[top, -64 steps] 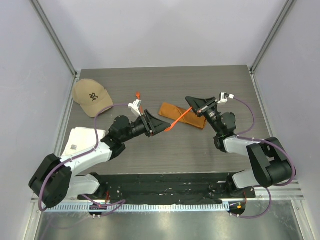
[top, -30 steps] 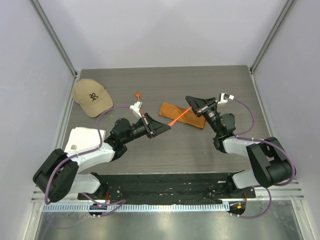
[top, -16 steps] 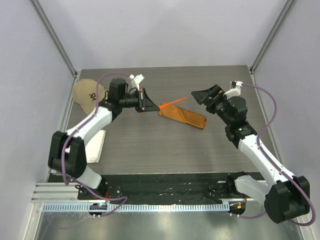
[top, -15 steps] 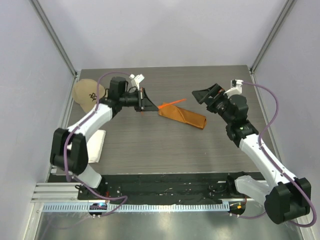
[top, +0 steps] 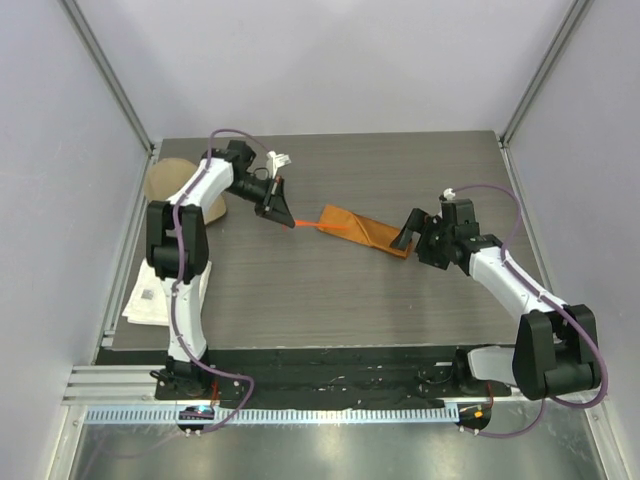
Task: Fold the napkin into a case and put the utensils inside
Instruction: Insert the knife into the folded napkin.
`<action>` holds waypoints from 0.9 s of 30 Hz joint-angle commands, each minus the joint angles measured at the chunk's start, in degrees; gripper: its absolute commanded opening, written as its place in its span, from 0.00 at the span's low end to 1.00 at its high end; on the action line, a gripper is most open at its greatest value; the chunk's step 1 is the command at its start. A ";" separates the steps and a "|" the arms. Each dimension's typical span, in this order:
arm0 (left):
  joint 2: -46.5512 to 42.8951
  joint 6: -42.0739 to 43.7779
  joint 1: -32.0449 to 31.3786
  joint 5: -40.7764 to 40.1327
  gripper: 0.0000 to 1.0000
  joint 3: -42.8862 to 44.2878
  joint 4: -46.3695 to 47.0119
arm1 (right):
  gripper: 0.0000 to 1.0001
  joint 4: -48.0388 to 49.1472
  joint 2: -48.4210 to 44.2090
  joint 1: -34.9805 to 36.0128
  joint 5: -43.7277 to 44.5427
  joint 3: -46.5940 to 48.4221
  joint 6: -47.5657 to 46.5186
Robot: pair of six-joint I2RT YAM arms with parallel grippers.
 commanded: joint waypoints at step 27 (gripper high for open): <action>17.71 -5.69 -0.13 5.15 0.00 18.54 4.10 | 1.00 7.52 1.89 -4.84 -0.94 -2.33 -0.20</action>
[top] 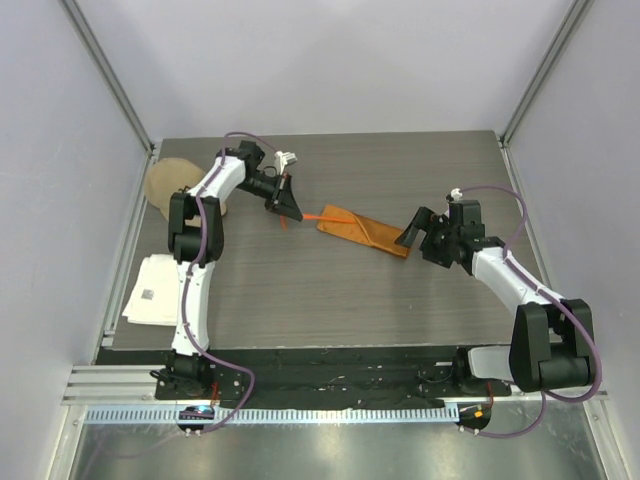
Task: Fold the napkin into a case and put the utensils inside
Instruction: Insert the knife into the folded napkin.
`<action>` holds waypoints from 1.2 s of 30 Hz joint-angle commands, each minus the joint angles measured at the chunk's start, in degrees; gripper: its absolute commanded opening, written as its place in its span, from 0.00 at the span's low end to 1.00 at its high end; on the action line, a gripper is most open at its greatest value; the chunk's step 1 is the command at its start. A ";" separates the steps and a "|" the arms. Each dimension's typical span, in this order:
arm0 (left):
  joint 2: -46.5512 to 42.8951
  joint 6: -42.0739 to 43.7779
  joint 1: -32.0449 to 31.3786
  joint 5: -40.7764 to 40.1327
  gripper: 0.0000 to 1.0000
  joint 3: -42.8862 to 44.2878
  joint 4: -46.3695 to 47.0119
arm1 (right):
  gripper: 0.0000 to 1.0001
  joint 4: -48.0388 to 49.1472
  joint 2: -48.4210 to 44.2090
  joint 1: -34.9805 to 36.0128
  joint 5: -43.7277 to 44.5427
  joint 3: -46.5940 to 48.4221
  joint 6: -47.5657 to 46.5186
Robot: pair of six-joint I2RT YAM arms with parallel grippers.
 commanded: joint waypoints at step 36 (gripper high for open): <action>9.67 -6.81 -7.07 3.33 0.00 15.18 1.26 | 1.00 17.89 9.63 -0.56 6.39 -3.44 8.85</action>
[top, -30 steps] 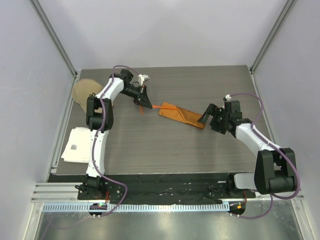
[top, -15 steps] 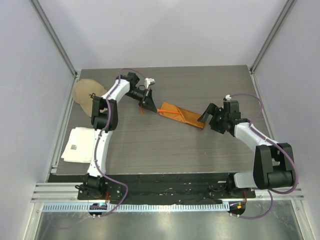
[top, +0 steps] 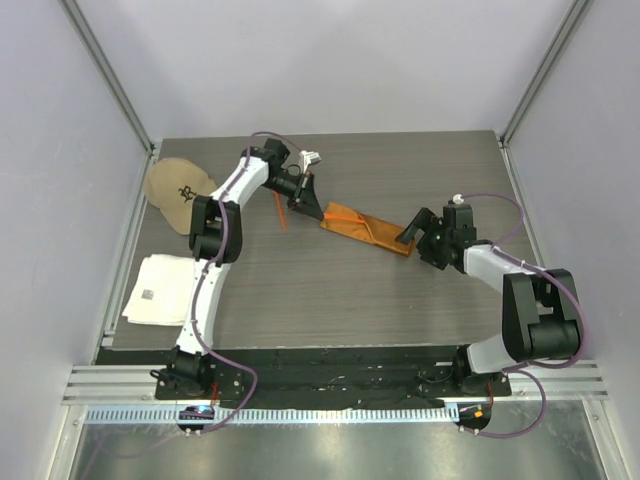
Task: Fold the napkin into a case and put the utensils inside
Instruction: Insert the knife into the folded napkin.
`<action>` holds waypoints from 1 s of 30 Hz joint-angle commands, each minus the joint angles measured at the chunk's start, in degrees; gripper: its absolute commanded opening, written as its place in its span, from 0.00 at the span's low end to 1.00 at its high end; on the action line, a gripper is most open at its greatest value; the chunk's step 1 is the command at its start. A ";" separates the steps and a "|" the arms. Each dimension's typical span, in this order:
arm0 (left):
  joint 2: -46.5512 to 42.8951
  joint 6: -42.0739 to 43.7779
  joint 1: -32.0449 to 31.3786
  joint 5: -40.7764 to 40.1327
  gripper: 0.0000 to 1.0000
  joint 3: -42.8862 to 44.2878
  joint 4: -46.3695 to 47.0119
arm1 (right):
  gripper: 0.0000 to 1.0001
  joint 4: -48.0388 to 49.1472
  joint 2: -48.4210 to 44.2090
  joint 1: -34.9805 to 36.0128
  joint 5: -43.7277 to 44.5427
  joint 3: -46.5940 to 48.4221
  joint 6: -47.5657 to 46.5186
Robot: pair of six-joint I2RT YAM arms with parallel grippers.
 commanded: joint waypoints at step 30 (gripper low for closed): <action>4.83 -11.68 -3.35 -0.24 0.03 6.15 9.37 | 0.99 7.91 6.29 -1.28 9.32 4.60 -4.36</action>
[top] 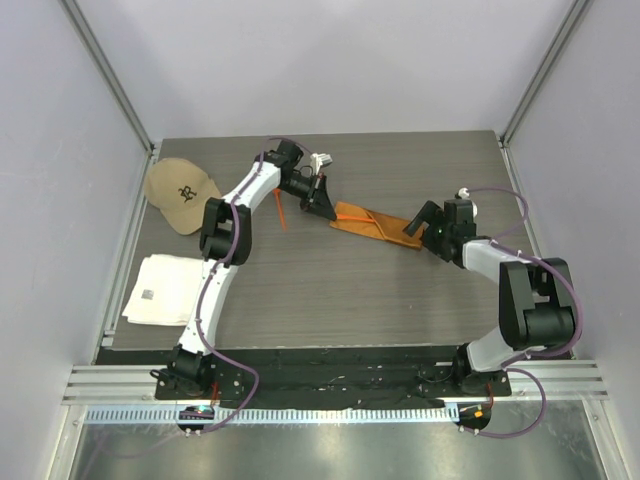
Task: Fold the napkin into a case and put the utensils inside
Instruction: Insert the knife into the folded napkin.
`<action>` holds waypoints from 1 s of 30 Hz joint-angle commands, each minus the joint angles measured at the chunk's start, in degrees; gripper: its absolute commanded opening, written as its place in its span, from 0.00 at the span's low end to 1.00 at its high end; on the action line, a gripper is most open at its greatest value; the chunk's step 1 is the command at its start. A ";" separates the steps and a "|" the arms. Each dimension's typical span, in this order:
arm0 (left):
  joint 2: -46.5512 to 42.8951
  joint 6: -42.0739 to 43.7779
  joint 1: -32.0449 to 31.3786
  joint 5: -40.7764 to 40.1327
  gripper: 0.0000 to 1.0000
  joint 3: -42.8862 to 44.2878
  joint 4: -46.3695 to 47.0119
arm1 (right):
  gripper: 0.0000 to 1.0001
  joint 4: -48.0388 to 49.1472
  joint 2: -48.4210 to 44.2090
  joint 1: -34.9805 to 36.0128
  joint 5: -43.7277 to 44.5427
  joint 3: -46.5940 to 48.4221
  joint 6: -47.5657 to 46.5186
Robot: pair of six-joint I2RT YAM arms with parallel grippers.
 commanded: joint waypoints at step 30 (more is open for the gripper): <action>0.66 -2.18 0.50 -0.17 0.02 2.48 1.39 | 0.01 -5.61 3.83 -0.19 -9.41 10.64 -3.64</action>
